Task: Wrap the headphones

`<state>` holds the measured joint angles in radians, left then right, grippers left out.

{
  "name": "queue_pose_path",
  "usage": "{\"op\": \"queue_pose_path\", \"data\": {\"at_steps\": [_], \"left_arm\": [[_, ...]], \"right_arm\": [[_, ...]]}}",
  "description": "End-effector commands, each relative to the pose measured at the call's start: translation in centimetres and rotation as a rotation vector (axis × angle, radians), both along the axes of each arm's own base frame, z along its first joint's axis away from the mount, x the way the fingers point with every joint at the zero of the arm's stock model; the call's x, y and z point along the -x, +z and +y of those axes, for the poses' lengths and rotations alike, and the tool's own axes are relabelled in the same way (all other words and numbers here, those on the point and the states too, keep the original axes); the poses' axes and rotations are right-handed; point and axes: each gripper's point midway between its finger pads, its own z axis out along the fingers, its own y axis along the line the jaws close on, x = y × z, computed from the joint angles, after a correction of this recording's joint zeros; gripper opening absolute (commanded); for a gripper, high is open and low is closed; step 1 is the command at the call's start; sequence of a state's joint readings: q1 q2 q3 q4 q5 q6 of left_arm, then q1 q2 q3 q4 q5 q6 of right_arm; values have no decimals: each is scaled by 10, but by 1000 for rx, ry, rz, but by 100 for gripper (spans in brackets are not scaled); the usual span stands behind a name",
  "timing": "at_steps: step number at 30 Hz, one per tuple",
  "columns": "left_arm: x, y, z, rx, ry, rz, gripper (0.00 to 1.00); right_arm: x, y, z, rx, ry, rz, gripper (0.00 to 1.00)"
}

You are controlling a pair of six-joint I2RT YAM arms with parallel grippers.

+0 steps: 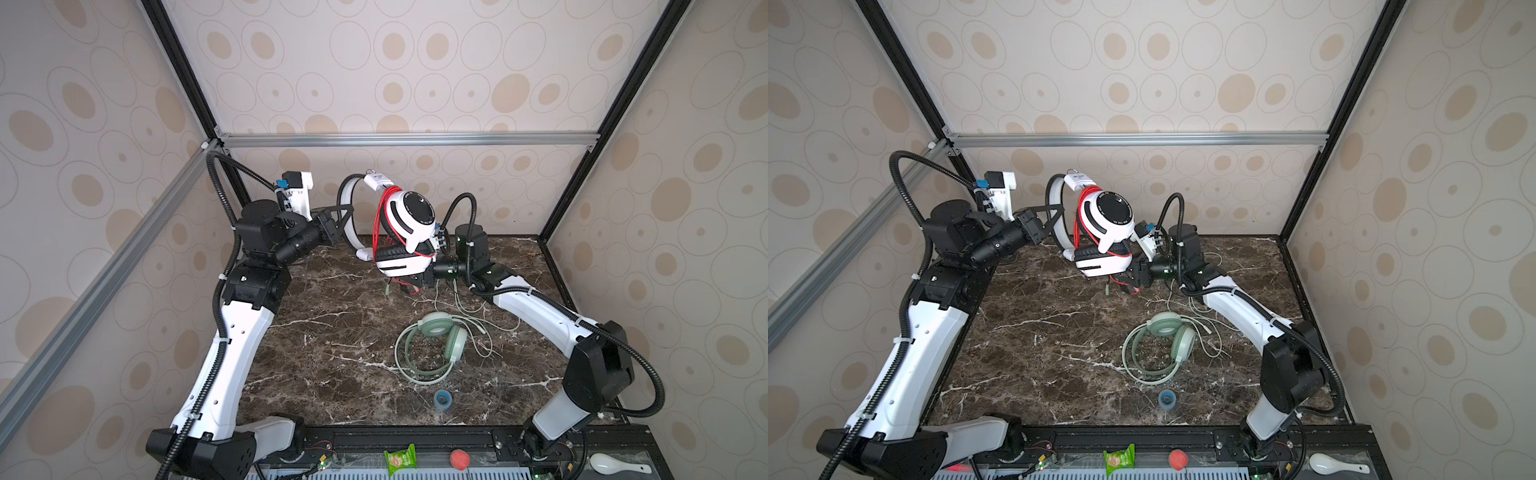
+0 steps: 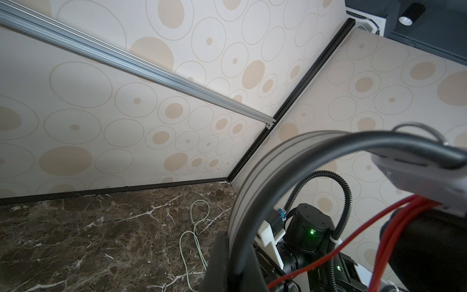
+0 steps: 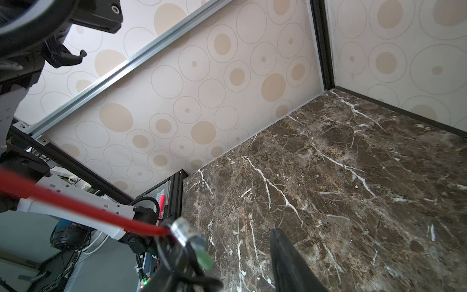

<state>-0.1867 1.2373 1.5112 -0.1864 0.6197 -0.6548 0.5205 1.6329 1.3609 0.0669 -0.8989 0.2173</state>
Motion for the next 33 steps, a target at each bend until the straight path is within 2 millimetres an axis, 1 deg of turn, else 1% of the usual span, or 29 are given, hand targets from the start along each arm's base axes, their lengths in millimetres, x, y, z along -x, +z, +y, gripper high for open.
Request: {"op": "queue_pose_path", "data": {"at_steps": [1, 4, 5, 7, 8, 9, 10, 12, 15, 17, 19, 20, 22, 25, 28, 30, 33], "left_arm": [[13, 38, -5, 70, -57, -102, 0], [13, 40, -7, 76, -73, -105, 0], [13, 41, -7, 79, -78, -108, 0], [13, 42, -8, 82, -84, -109, 0], [13, 42, -8, 82, -85, -106, 0], [14, 43, -8, 83, -88, -109, 0], [14, 43, -9, 81, -91, -110, 0], [14, 42, -9, 79, -94, -105, 0], [15, 44, -9, 82, -94, -108, 0], [15, 45, -9, 84, -92, -109, 0], [16, 46, -8, 86, -87, -113, 0], [16, 46, -8, 87, -85, -111, 0], [17, 48, -5, 86, -65, -118, 0], [20, 53, 2, 84, -21, -140, 0], [22, 54, 11, 82, 33, -157, 0], [26, 56, 18, 92, 64, -177, 0], [32, 64, 23, 112, 79, -218, 0]], "right_arm": [[2, 15, 2, -14, 8, -46, 50], [4, 13, 3, -12, 15, -43, 45], [4, 13, 3, -11, 13, -44, 40], [4, 14, 3, -12, 6, -52, 24], [4, 15, 4, -12, 3, -55, 18], [4, 17, 4, -17, 3, -61, 12], [5, 18, 5, -23, 7, -60, 9], [7, 21, 7, -43, 25, -58, 8], [9, 24, 10, -65, 35, -52, 10], [9, 23, 11, -60, 29, -53, 8], [4, 20, 9, -64, -14, -40, 1], [-1, 17, 8, -64, -49, -29, 0], [-17, 3, 3, -45, -153, 25, 0], [-41, -24, -16, 12, -356, 119, 0], [-58, -46, -45, 24, -548, 221, 0], [-67, -60, -67, 23, -642, 292, 0], [-79, -85, -106, 24, -786, 416, 0]]}}
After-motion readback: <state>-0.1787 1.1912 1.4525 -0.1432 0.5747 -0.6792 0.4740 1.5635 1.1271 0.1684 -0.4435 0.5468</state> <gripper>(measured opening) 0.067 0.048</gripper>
